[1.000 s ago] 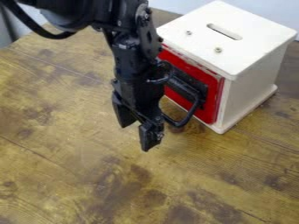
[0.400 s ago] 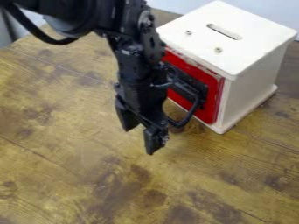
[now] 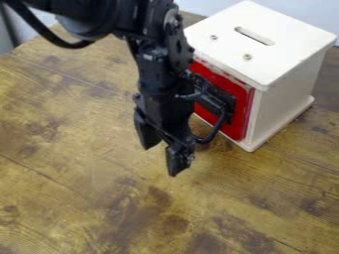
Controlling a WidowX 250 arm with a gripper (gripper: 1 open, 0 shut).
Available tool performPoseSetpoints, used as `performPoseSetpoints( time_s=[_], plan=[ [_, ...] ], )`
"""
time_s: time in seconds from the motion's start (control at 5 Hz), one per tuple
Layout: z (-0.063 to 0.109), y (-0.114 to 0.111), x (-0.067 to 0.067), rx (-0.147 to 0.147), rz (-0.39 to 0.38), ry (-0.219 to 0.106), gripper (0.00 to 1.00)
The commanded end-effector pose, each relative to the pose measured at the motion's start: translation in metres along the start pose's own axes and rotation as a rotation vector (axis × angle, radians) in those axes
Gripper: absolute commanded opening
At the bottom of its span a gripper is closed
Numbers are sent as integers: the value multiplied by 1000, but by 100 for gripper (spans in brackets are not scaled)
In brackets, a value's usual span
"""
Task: Close the drawer
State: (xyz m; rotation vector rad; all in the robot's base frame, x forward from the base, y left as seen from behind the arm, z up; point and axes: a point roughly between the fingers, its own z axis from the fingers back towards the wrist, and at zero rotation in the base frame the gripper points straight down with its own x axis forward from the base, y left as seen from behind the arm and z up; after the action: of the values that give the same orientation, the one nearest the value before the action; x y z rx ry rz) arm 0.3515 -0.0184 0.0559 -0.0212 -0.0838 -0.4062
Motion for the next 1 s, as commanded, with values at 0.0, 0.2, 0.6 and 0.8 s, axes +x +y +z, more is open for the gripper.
performPoseSetpoints(
  time_s=[0.0,0.2,0.6,0.8],
  plan=[
    [43,19,10,55,25,-108,100],
    [51,19,8,67,90,-117,100],
    [56,11,11,52,148,-108,100],
    [60,13,14,55,170,-113,100]
  ],
)
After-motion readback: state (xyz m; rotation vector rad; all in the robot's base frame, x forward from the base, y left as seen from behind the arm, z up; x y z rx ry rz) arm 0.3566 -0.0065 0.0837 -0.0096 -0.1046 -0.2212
